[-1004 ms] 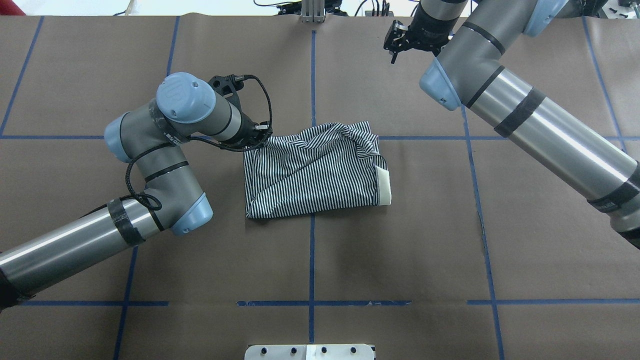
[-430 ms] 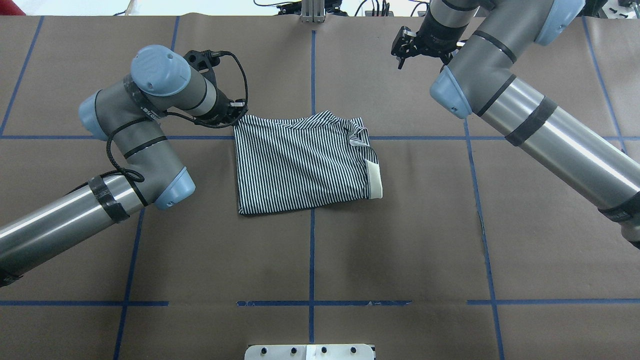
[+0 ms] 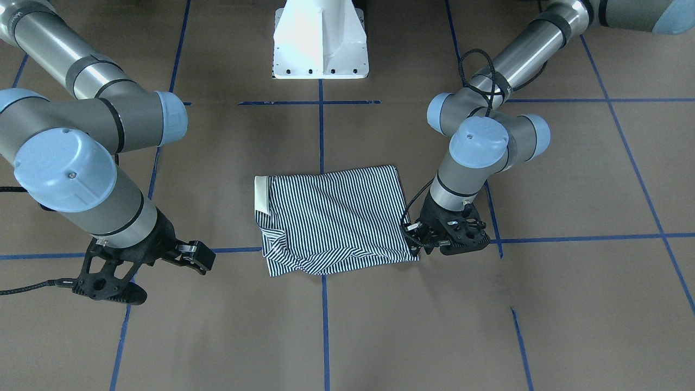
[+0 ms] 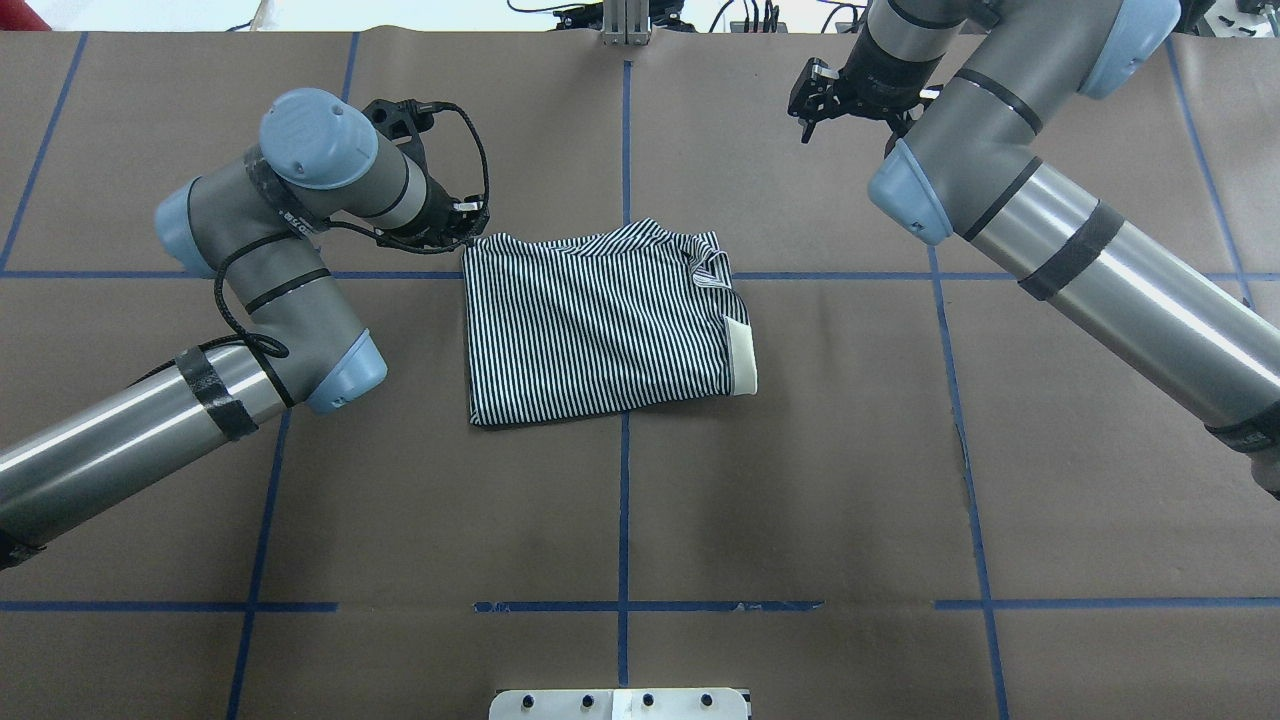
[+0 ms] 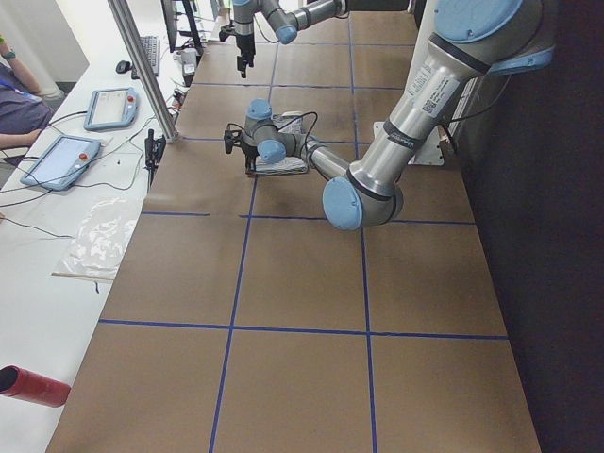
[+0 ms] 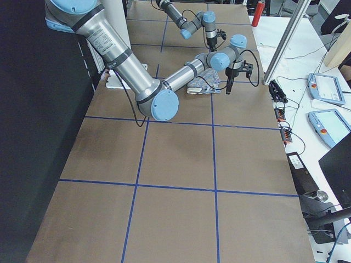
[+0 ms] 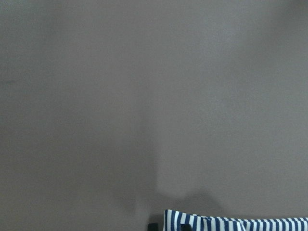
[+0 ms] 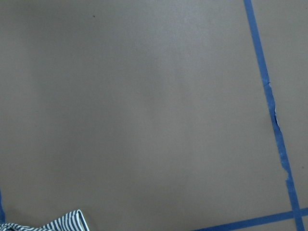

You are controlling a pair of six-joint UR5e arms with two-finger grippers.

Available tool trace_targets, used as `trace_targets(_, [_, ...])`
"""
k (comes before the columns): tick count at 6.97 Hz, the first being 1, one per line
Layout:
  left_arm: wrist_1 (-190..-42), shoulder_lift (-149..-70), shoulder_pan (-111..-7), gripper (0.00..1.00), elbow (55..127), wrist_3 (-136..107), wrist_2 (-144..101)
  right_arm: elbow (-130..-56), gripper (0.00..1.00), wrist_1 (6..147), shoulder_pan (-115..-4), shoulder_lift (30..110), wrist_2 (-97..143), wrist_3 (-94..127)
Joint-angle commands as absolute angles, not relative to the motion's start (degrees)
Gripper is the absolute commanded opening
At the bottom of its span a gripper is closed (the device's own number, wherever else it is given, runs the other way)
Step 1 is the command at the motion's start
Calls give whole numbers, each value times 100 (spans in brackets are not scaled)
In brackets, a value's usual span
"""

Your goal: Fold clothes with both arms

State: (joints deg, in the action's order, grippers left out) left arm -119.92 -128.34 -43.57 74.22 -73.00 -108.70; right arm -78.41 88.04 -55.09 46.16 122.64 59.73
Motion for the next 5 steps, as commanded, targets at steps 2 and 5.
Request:
trace_targets(2, [-11936,-12824,-4797,100,7453,-6691,-11125,-7919,100,8807,-4698,4370,11334,5959])
trace_targets(5, [-11936,-12490,-5527,100,7506,-5672,-11671,-7361,100,8815,-3826,3923,10330,5688])
